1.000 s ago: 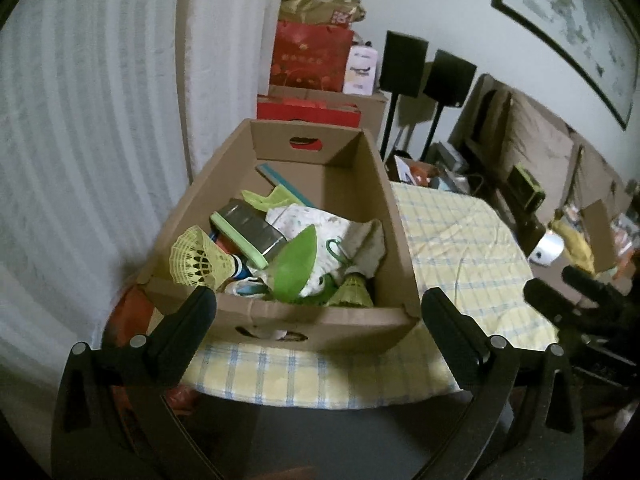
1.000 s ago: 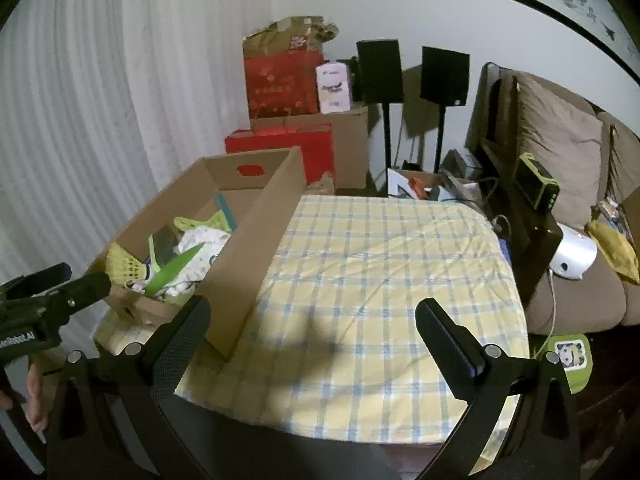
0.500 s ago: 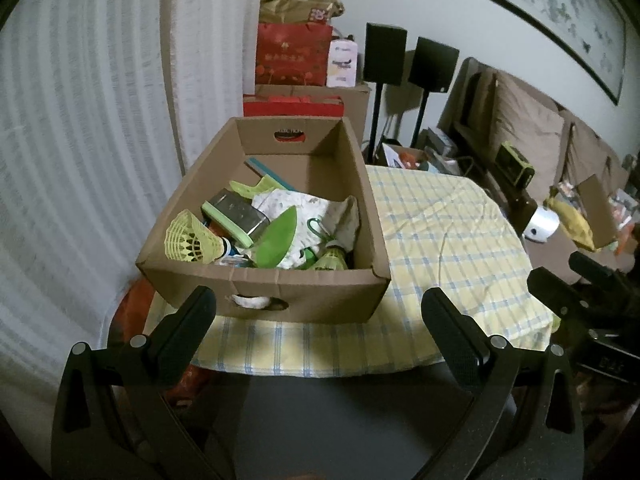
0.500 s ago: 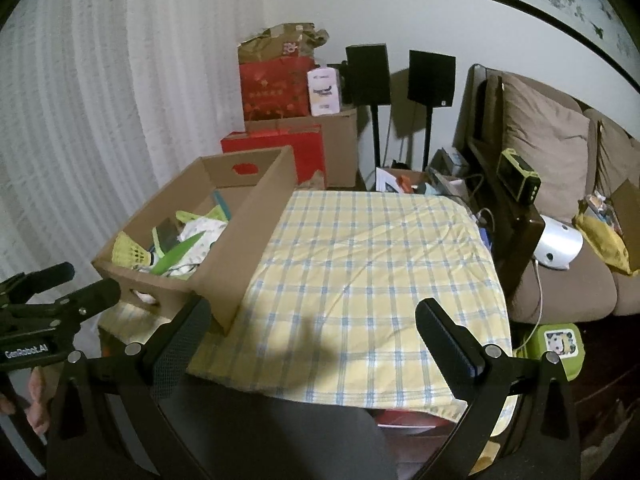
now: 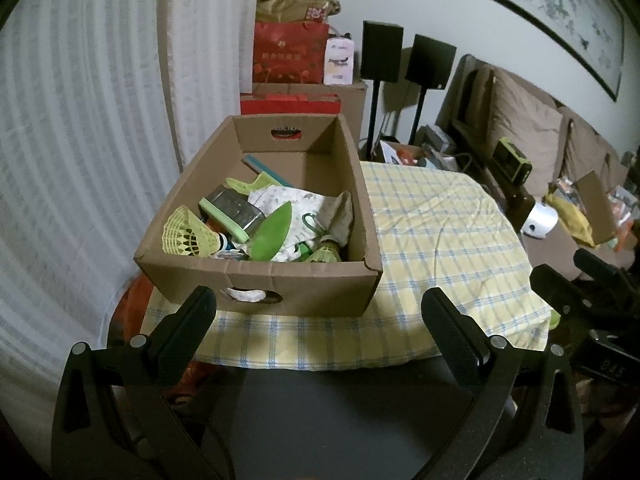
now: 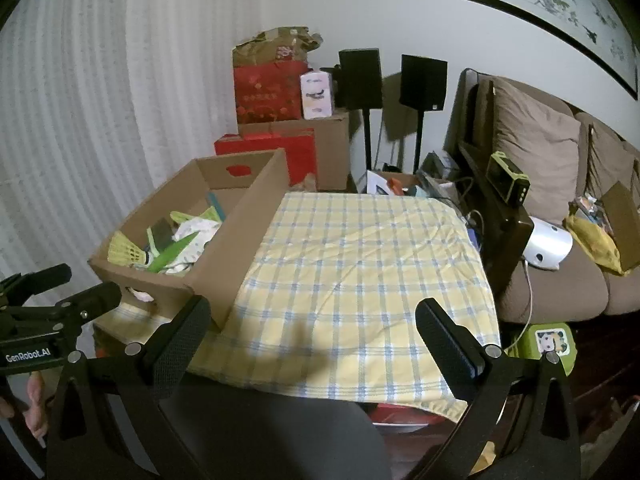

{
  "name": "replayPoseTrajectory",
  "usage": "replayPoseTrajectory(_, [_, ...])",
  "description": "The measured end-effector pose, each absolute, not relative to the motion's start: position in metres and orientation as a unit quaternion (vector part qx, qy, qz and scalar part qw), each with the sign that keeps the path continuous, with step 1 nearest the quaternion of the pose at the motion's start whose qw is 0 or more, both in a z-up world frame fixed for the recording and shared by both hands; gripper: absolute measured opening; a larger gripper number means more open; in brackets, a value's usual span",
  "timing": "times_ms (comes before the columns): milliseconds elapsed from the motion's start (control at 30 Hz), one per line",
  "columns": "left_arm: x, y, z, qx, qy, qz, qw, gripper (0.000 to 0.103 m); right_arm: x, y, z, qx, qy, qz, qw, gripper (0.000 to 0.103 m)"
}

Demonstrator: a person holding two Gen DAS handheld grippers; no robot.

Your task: Organize objects

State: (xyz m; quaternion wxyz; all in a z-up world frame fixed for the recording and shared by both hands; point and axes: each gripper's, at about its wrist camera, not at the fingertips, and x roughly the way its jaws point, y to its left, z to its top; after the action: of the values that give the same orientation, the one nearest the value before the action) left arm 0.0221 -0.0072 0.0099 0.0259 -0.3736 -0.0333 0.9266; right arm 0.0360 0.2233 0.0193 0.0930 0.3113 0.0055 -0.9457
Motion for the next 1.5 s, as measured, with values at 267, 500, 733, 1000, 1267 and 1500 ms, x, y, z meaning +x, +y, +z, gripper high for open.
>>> replayPoseTrajectory(267, [0.0212,-0.0080,0.0076,-0.376,-0.036,0.926,0.025,0.103,0.0356,0.2239,0.0184,0.315,0.005,-0.944,0.094,0.103])
replayPoseTrajectory(500, [0.0214,-0.0081,0.0077,-0.376,-0.036,0.926,0.024,0.103,0.0366,0.2244,0.0179,0.317,0.003,-0.944,0.095,0.103])
replayPoseTrajectory(733, [0.0216,-0.0084,0.0077,-0.377,-0.038,0.925,0.024,0.103,0.0366,0.2245,0.0177,0.317,0.004,-0.944,0.096,0.103])
replayPoseTrajectory(1000, [0.0222,-0.0084,0.0078,-0.377,-0.040,0.925,0.025,0.103,0.0368,0.2249,0.0181,0.316,0.004,-0.944,0.095,0.103])
replayPoseTrajectory(1267, [0.0230,-0.0080,0.0082,-0.377,-0.041,0.925,0.025,0.103,0.0365,0.2253,0.0182,0.317,0.004,-0.944,0.096,0.103])
replayPoseTrajectory(1500, [0.0228,-0.0083,0.0081,-0.377,-0.041,0.925,0.025,0.103,0.0365,0.2251,0.0182,0.317,0.003,-0.943,0.095,0.103])
